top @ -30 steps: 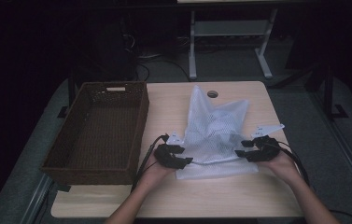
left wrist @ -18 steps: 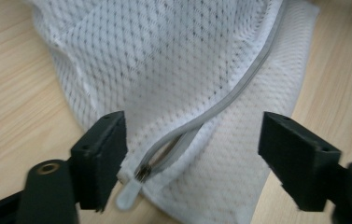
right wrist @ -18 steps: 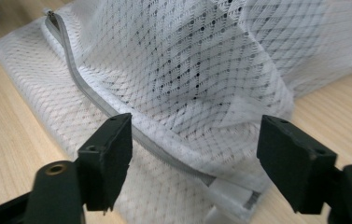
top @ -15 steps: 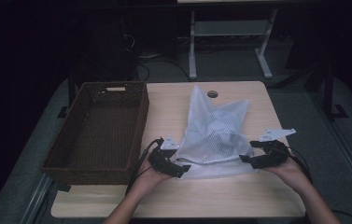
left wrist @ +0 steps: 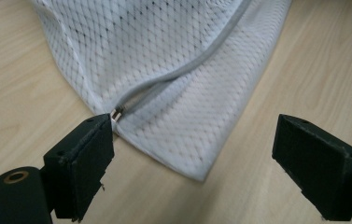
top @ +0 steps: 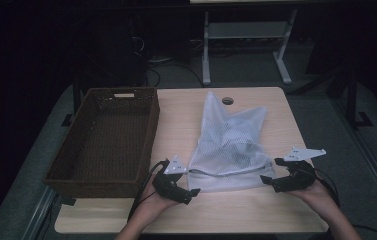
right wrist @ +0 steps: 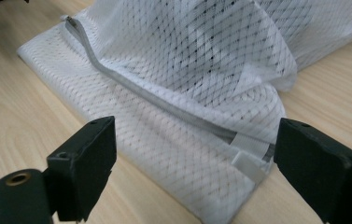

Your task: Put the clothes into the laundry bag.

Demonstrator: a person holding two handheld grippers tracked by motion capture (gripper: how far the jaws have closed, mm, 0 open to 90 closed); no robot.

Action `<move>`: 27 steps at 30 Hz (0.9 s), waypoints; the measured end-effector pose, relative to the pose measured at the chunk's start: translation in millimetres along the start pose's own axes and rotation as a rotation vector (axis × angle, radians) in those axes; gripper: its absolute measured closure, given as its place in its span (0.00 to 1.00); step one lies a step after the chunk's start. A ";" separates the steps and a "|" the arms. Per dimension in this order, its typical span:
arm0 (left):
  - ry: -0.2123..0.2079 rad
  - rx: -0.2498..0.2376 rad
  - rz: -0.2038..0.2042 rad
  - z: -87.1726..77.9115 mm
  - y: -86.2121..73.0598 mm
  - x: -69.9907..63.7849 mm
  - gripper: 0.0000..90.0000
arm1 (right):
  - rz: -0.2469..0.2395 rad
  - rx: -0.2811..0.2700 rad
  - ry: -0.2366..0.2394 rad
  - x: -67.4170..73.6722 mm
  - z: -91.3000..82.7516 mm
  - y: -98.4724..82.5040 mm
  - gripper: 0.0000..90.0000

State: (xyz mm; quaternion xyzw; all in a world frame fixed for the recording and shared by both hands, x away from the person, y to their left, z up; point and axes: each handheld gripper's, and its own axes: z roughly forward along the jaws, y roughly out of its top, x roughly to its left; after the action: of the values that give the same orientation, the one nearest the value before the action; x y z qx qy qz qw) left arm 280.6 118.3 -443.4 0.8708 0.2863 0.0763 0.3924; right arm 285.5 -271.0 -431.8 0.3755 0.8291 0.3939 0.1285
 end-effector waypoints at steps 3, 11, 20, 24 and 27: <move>0.024 -0.002 0.013 -4.9 -7.2 -6.3 0.14 | 0.004 0.002 -0.006 2.4 -3.1 -4.6 0.12; 0.027 0.000 0.002 -12.2 -21.3 -13.4 0.14 | 0.011 0.015 -0.021 8.8 -12.7 -18.1 0.10; 0.034 -0.022 -0.018 -18.7 -37.4 -17.3 0.14 | 0.026 0.015 -0.042 9.3 -19.9 -46.2 0.10; 0.030 -0.017 0.001 -17.5 -37.9 -14.4 0.14 | 0.038 -0.011 -0.037 7.5 -19.1 -53.1 0.10; 0.032 -0.022 0.019 -16.1 -37.7 -13.2 0.13 | 0.018 0.004 -0.038 6.4 -15.9 -55.6 0.10</move>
State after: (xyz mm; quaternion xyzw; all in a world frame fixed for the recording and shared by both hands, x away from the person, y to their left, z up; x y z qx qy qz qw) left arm 247.4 141.2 -458.6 0.8679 0.2834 0.0971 0.3963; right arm 244.1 -297.9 -462.5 0.3904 0.8238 0.3862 0.1402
